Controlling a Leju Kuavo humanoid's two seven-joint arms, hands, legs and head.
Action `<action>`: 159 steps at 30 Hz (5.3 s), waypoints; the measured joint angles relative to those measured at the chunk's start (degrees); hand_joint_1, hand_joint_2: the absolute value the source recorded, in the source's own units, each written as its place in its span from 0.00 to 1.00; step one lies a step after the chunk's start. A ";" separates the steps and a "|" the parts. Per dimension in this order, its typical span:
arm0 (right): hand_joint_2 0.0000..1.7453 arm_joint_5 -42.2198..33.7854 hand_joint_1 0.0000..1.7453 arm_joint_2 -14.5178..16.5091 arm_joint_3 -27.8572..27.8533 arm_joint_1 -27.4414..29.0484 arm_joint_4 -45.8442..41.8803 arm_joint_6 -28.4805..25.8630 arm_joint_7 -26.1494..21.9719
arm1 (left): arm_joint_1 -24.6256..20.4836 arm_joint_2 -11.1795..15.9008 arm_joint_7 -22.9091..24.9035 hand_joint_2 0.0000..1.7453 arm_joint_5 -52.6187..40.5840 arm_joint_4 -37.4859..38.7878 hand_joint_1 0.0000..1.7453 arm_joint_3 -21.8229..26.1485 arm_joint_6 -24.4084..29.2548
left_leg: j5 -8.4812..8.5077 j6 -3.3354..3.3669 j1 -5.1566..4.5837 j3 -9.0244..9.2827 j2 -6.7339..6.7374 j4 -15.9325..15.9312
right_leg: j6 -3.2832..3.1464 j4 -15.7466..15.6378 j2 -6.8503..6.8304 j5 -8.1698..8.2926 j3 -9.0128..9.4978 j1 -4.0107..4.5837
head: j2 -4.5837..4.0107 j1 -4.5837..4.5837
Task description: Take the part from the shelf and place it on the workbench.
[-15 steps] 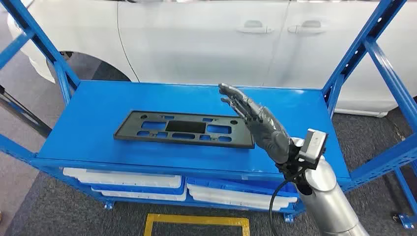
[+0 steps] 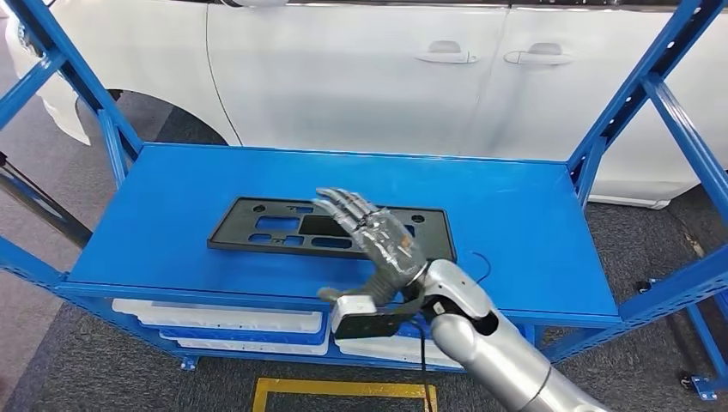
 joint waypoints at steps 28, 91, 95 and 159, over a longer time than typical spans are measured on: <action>1.00 15.72 0.00 26.13 29.72 -11.80 39.36 -14.41 11.31 | -0.03 -0.31 0.54 0.00 -3.44 0.23 0.00 -2.38 1.74 | -0.33 -1.91 0.07 -0.43 -0.16 0.88 | -1.30 -1.68 -0.06 1.06 0.85 0.64 | -0.01 -0.15; 1.00 18.83 1.00 27.11 22.60 -25.59 66.81 -15.18 25.85 | -1.53 1.46 -2.02 0.75 -5.56 0.39 0.00 -5.90 -0.90 | 0.08 -0.83 -0.07 0.21 0.10 0.07 | -1.01 -1.52 -0.01 1.41 0.47 0.95 | -0.01 -0.60; 1.00 19.67 1.00 27.05 21.11 -25.41 66.97 -15.61 25.13 | -1.76 1.49 -4.71 1.00 -5.24 0.39 0.00 -6.01 -1.03 | 0.52 0.09 0.07 0.26 0.32 -0.48 | -0.16 10.47 -0.08 -4.93 -5.18 0.74 | -0.01 -0.42; 1.00 -62.56 1.00 8.57 -14.00 3.90 -21.36 26.97 -10.92 | -0.35 1.50 -17.09 1.00 15.28 -0.78 0.00 -3.26 0.60 | 1.28 0.42 -0.16 -1.86 0.24 0.63 | 0.33 13.88 -0.21 -7.22 -5.00 0.38 | -0.01 -0.35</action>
